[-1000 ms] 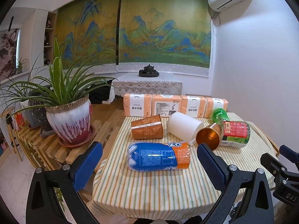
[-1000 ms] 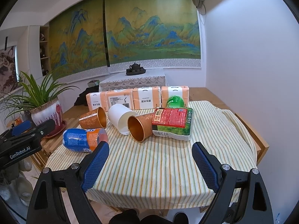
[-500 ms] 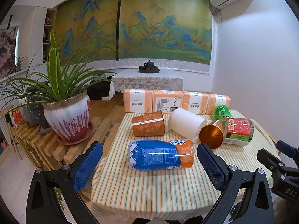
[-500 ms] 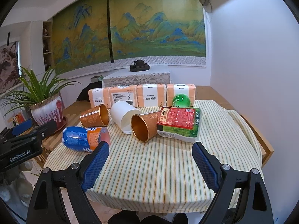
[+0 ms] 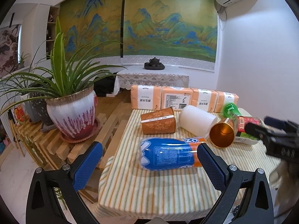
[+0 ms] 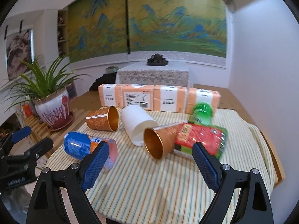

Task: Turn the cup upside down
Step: 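Move the right gripper to the white cup and close on it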

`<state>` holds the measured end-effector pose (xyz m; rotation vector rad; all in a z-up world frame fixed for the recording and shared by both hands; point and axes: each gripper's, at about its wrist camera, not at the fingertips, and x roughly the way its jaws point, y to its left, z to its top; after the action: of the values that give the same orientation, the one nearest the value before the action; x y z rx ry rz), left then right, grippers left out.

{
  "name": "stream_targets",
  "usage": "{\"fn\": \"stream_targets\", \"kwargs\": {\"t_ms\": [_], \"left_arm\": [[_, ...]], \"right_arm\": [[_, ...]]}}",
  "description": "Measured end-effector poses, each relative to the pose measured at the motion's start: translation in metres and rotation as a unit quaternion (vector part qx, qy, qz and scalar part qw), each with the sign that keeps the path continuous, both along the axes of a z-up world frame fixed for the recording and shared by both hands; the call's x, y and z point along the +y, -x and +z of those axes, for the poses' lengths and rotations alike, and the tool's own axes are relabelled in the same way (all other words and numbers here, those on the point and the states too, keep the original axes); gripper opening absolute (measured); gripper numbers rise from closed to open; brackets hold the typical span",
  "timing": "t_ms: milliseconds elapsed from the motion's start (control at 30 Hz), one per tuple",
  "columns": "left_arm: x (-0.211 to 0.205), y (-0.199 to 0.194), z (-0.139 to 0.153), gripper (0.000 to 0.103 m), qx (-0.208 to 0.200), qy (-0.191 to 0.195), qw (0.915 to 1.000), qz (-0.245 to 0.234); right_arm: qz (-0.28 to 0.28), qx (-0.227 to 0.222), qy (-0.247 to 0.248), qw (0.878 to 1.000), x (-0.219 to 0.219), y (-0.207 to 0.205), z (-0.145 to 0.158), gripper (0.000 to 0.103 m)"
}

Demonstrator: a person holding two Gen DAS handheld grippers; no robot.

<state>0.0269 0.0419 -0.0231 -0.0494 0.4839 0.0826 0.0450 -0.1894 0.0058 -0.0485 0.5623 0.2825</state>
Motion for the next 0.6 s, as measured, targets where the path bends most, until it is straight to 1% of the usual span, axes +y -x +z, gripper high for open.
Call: {"fn": "stream_targets", "kwargs": {"t_ms": [167, 233, 333, 467, 600], "left_arm": [[0.012, -0.002, -0.003, 0.102, 0.003, 0.002, 0.9999, 0.011], [0.017, -0.003, -0.005, 0.102, 0.005, 0.002, 0.9999, 0.015], [0.024, -0.005, -0.008, 0.102, 0.008, 0.006, 0.9997, 0.023], [0.035, -0.008, -0.011, 0.102, 0.011, 0.013, 0.9993, 0.033], [0.045, -0.011, -0.013, 0.102, 0.014, 0.018, 0.9989, 0.04]], "right_arm": [[0.044, 0.03, 0.023, 0.998, 0.018, -0.044, 0.006, 0.088], [0.069, 0.05, 0.037, 0.996, 0.028, -0.064, 0.008, 0.088], [0.089, 0.077, 0.067, 0.991, 0.042, -0.093, 0.006, 0.088], [0.126, 0.128, 0.101, 0.979, 0.065, -0.129, -0.005, 0.088], [0.14, 0.161, 0.136, 0.967, 0.088, -0.153, -0.018, 0.088]]}}
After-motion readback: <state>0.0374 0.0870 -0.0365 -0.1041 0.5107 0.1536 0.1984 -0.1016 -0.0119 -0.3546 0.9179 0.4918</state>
